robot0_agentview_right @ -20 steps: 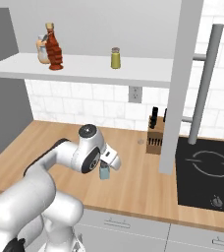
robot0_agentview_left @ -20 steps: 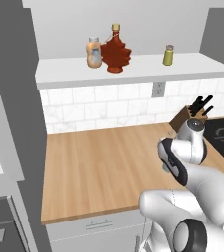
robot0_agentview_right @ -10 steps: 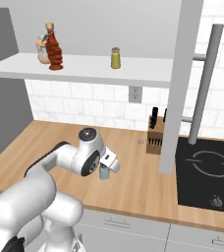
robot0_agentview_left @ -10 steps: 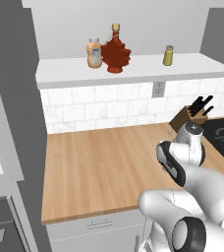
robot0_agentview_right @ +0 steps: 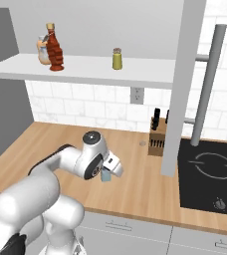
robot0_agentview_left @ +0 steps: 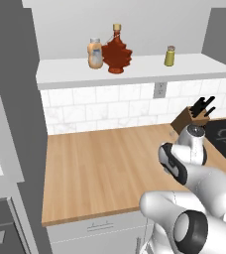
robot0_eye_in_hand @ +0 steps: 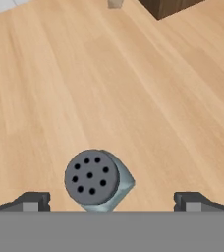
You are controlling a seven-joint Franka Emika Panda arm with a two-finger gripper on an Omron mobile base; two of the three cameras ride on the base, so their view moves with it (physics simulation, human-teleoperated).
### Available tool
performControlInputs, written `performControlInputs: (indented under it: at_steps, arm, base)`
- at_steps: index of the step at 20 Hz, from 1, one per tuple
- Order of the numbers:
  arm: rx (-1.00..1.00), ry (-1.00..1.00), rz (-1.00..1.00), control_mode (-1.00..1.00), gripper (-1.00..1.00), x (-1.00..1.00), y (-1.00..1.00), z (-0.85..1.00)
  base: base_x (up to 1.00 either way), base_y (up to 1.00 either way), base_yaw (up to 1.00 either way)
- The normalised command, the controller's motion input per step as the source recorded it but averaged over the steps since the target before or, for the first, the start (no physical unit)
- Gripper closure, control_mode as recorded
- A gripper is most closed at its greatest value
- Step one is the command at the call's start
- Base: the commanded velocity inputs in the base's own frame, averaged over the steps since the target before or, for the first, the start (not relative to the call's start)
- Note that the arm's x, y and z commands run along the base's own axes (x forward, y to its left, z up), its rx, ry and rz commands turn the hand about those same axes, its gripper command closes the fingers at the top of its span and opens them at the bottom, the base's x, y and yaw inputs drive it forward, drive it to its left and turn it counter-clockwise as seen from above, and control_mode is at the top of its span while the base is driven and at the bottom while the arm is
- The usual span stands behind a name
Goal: Put the shaker and condiment bottle from the counter next to their counterparts in the cabinet.
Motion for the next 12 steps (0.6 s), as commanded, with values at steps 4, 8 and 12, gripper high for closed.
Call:
performControlInputs:
  at_steps: [4,8,12]
  arm:
    - [0.00,0.00,0.00,-1.00,-1.00,0.00,0.00,-0.26]
    - [0.00,0.00,0.00,-1.00,-1.00,0.00,0.03,-0.28]
    - [0.00,0.00,0.00,-1.00,-1.00,0.00,0.15,-0.28]
  base:
    - [0.00,0.00,0.00]
    - [0.00,0.00,0.00]
    - [0.00,0.00,0.00]
